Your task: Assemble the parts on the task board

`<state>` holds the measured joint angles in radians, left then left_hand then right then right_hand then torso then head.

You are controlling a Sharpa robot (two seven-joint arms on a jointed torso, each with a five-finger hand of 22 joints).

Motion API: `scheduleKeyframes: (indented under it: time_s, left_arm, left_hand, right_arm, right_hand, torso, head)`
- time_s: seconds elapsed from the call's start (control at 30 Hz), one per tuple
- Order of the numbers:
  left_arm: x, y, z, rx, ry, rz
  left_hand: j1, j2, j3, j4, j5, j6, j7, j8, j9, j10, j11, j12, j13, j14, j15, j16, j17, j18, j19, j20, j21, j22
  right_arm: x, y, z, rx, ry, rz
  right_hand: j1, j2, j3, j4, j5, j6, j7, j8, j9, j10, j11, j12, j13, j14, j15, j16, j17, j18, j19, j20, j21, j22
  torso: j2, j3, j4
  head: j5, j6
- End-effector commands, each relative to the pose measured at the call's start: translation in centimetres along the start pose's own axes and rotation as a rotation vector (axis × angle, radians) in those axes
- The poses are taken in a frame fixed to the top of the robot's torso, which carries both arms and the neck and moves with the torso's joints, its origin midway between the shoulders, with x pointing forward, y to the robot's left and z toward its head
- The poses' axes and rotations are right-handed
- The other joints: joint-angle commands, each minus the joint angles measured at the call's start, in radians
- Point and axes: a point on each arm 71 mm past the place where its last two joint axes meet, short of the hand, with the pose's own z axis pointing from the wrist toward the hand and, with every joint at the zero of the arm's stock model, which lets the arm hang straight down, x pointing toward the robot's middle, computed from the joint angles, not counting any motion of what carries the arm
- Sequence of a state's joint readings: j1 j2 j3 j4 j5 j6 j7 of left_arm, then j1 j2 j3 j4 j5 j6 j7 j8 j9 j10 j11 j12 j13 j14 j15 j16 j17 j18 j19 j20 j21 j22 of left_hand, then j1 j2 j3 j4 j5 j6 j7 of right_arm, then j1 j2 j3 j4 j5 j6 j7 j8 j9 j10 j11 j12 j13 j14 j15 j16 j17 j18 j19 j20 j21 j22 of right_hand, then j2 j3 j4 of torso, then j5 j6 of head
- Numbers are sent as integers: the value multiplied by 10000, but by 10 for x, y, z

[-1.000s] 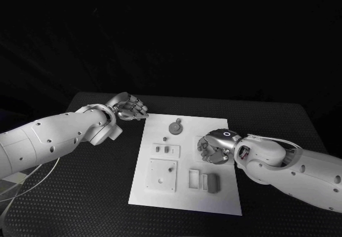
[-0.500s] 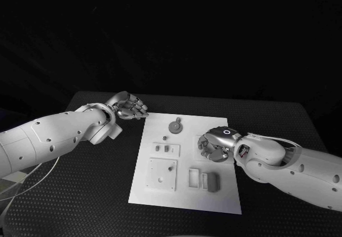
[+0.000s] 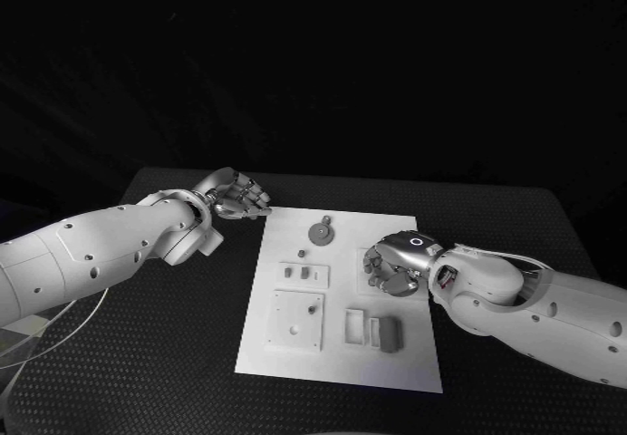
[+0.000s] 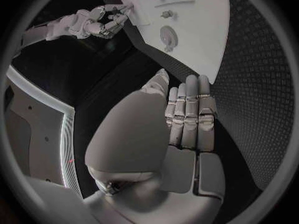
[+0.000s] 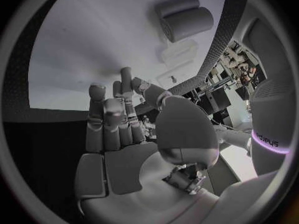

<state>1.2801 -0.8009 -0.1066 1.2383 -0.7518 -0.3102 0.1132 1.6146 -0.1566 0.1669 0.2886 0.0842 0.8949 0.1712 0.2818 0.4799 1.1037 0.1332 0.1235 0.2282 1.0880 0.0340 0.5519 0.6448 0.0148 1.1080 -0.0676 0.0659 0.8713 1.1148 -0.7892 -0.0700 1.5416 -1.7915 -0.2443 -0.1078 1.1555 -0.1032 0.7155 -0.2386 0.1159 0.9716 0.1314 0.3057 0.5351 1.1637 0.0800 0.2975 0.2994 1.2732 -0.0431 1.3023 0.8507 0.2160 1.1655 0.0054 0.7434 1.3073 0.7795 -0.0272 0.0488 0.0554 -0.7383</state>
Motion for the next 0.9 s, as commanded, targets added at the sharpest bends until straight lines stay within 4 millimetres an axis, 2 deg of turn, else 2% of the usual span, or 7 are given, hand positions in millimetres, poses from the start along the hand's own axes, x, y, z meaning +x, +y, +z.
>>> scheduleKeyframes:
  time_s: [0.03, 0.2, 0.37, 0.57, 0.9]
  left_arm:
    - [1, -2, 0, 76, 62, -8]
    - [1, -1, 0, 69, 63, -8]
    - [1, -2, 0, 85, 71, -11]
    - [1, -2, 0, 90, 71, -10]
    - [1, -2, 0, 81, 67, -8]
  left_hand:
    - [24, 66, 33, -1, 38, -50, -9, -28, 10, -74, 17, 53, -15, 56, -15, -43, 18, 114, 41, 17, 43, -14]
    - [19, 63, 32, 2, 36, -54, -7, -31, 9, -75, 18, 54, -18, 58, -14, -50, 27, 113, 41, 18, 43, -16]
    - [17, 62, 33, 2, 36, -55, -6, -32, 9, -76, 19, 55, -19, 59, -13, -55, 32, 113, 40, 19, 43, -17]
    - [18, 64, 36, 1, 37, -54, -6, -31, 9, -77, 19, 55, -21, 62, -13, -60, 40, 113, 41, 18, 43, -19]
    - [22, 68, 41, 0, 37, -49, -8, -29, 11, -78, 19, 57, -24, 66, -14, -70, 53, 114, 43, 17, 44, -21]
  right_arm:
    - [0, -1, 0, 56, 15, -28]
    - [1, -2, -1, 89, 162, 94]
    - [1, 0, -1, 58, 228, 152]
    - [1, 0, -2, 52, 216, 170]
    - [1, 2, -2, -21, 161, 193]
  right_hand:
    - [-84, -168, 45, -21, -20, -55, 76, -46, -26, 131, -168, -47, 4, -33, -46, -63, 7, 458, 32, -31, 36, 207]
    - [-295, -682, 47, 134, -24, -486, 263, -309, -159, -255, -5, -261, -56, -84, 116, -102, 12, 458, -18, -3, 2, 196]
    - [-394, -945, 32, 303, -29, -657, 337, -405, -226, -319, 33, -294, -51, -115, 149, -107, 24, 458, -34, 8, -7, 198]
    - [-407, -1026, 38, 384, -29, -711, 339, -430, -251, -386, 55, -332, -60, -122, 169, -106, 30, 458, -33, 5, -7, 199]
    - [-307, -915, 81, 425, -30, -636, 335, -378, -248, -345, 45, -307, -36, -106, 161, -85, 44, 458, -12, -18, 8, 205]
  torso:
    - [-3, -6, 2]
    - [-3, -8, -1]
    - [-1, -7, 7]
    - [-3, -4, -2]
    - [1, -1, 2]
  head:
    - [2, 4]
    - [-7, 3]
    - [-18, -2]
    - [-23, 15]
    - [-34, 11]
